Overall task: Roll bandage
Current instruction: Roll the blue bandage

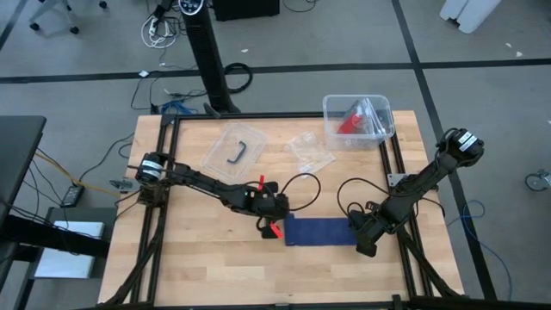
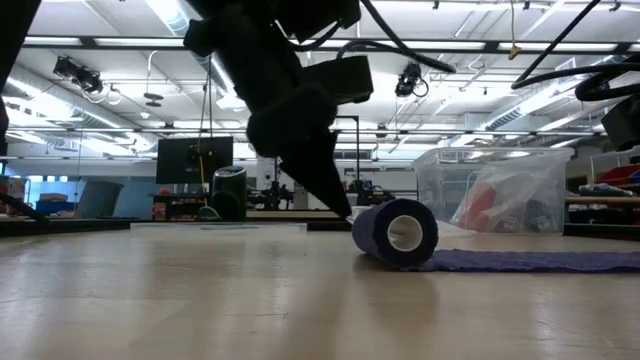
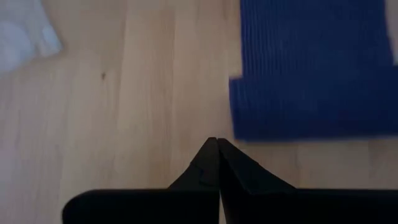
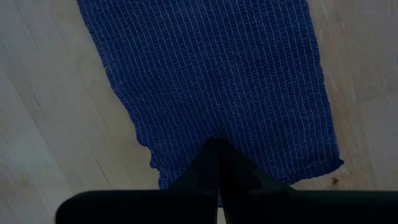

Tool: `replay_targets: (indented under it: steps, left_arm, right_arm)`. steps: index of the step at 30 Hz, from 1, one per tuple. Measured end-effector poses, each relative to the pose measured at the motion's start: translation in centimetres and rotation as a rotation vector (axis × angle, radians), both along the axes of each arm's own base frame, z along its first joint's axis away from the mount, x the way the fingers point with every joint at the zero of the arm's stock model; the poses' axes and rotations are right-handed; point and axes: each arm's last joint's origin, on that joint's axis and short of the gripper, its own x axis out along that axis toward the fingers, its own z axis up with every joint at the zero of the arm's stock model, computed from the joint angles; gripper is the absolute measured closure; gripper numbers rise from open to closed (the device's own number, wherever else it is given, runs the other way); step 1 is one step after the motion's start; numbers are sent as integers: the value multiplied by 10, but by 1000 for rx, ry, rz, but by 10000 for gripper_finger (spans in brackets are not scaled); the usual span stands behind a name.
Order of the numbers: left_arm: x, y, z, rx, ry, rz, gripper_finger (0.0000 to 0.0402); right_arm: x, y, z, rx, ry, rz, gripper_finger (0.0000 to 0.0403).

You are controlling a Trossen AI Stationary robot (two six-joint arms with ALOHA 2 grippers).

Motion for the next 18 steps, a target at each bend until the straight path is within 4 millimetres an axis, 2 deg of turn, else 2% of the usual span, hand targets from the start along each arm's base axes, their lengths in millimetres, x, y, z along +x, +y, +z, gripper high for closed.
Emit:
replay_targets:
  steps: [3, 10, 18]
  left_arm:
    - [2, -1, 1, -9, -19, -5, 401]
    - [8, -2, -11, -17, -30, -9, 401]
    - [15, -3, -4, -25, -113, -30, 401]
  right_arm:
    - [0, 0, 0, 0, 0, 0, 403]
    - [0, 0, 0, 0, 0, 0, 403]
    - [0, 0, 0, 0, -1, 1, 403]
